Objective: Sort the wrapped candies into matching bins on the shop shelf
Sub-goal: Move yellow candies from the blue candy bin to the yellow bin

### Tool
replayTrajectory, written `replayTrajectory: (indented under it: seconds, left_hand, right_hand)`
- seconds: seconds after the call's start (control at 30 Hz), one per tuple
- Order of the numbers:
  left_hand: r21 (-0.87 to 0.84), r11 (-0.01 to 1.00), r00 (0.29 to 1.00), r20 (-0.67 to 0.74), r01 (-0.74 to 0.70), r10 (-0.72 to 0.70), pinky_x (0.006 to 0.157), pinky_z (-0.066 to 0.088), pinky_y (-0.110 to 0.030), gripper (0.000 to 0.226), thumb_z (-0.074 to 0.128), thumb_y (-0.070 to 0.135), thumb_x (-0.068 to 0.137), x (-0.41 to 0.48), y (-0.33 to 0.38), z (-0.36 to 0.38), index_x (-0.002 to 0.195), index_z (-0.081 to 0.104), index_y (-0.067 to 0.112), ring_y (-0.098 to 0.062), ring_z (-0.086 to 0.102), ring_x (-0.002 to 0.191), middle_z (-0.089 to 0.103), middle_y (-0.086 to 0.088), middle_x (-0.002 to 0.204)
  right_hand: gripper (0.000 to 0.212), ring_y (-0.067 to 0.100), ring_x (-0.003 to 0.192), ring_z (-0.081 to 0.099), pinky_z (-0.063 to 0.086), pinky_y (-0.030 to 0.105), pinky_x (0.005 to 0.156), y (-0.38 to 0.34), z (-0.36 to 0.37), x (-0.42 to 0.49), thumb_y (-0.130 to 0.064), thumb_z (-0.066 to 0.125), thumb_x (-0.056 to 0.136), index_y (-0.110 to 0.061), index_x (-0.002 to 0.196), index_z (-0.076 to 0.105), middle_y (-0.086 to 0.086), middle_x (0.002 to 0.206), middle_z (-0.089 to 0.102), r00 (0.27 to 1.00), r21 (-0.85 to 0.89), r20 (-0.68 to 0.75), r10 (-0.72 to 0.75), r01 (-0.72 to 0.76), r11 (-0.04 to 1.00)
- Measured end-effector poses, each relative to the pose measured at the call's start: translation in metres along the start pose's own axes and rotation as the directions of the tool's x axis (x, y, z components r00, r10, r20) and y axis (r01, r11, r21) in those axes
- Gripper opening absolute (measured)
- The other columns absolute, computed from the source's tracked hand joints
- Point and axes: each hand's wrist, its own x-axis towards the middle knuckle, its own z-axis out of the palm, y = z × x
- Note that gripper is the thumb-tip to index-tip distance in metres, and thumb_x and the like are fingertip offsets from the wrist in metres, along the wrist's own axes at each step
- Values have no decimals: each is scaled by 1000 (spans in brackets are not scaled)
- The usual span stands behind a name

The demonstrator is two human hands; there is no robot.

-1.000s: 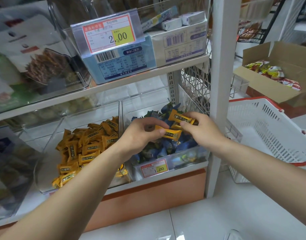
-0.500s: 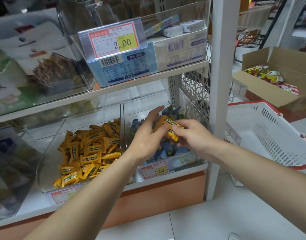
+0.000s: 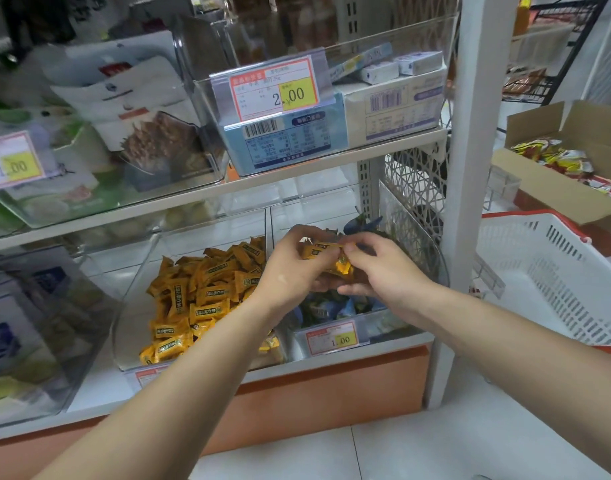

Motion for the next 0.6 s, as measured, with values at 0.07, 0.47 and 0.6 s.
replayTrajectory:
  seconds: [0.07, 0.47, 0.6]
  left_hand:
    - [31, 999, 1000, -12, -22, 22, 56, 56, -30, 23, 72, 16, 90, -1, 0, -15, 108, 58, 17, -21, 67, 59, 69, -11, 87]
    - [905, 411, 976, -179, 113, 125, 70, 46, -33, 38, 61, 47, 93, 19, -28, -130, 126, 51, 32, -25, 61, 99, 63, 1, 118]
    - [954, 224, 970, -223, 197, 95, 94, 50, -44, 42, 56, 47, 93, 22, -14, -112, 131, 56, 28, -31, 50, 123, 49, -6, 141]
  right_hand:
    - [33, 19, 101, 71, 60, 35, 77, -4, -2, 0, -39, 50, 103, -25, 131, 59, -2, 122, 66, 996, -246, 71, -48, 64, 967]
    - [60, 29, 129, 50, 43, 38, 104, 10, -61, 4, -44, 56, 96, -18, 149, 43, 11, 142, 52, 976, -951, 147, -162, 184, 248]
    - [50, 21, 122, 53, 45, 34, 100, 10, -69, -3, -44, 55, 96, -23, 141, 53, 3, 133, 55, 967, -941, 242, -80, 254, 224]
